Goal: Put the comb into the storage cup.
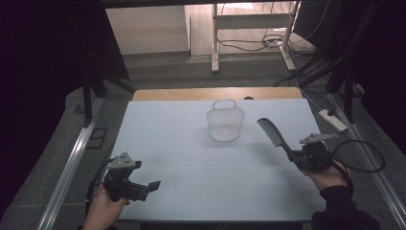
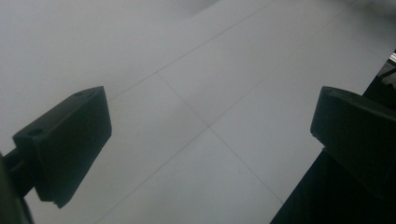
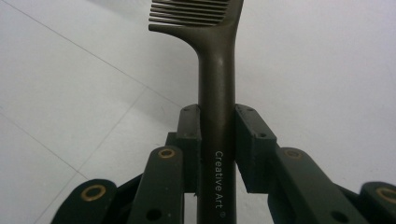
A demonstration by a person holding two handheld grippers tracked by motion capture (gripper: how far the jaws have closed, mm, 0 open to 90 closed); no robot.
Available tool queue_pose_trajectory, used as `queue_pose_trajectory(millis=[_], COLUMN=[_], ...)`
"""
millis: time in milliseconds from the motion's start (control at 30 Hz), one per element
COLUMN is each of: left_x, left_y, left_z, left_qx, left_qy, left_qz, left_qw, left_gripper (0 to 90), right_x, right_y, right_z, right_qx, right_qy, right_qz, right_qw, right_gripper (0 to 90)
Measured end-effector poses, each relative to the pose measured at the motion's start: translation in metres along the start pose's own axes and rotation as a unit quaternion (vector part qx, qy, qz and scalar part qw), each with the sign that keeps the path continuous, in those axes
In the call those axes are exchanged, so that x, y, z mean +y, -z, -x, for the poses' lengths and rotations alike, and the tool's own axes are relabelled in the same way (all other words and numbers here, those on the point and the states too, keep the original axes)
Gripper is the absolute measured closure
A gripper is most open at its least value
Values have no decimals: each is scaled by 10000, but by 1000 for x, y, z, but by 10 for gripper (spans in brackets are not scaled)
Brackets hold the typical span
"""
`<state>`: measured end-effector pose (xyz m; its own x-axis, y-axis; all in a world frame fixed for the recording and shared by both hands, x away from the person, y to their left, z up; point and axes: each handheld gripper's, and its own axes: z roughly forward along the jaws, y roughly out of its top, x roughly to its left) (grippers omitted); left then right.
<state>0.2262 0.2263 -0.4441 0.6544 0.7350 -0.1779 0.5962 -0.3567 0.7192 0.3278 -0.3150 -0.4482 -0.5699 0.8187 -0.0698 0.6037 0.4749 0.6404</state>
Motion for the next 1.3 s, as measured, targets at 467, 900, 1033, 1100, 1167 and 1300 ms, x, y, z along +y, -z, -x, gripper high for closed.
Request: queue_pose_trajectory(millis=[467,900,1033,1100,1167,1300], left_x=[29,61,69,72,77,83], left_y=[-20,-35,-40,-42,-45,-48], left_z=[2,4,7,8,9,10], left_qx=[-417,-689,-741,-768,-792,-836], left_qy=[-22,-16,-49,-51,-60,-61], left_qz=[-24,173,191,199,202,248], left_qw=[9991,9975,9971,9968,9966,9962], left_gripper=[0,0,0,0,0,0], right_x=[0,3,5,6,7,9], right_y=[17,25,26,27,27,26], right_z=[-16,-30,-34,-37,-41,-47], right_qx=[108,150,186,212,222,259], right_qy=[180,378,424,466,527,606], right_qz=[329,599,690,726,758,791], right_qw=[9992,9974,9965,9960,9955,9947], right_gripper=[727,727,727,727,727,727])
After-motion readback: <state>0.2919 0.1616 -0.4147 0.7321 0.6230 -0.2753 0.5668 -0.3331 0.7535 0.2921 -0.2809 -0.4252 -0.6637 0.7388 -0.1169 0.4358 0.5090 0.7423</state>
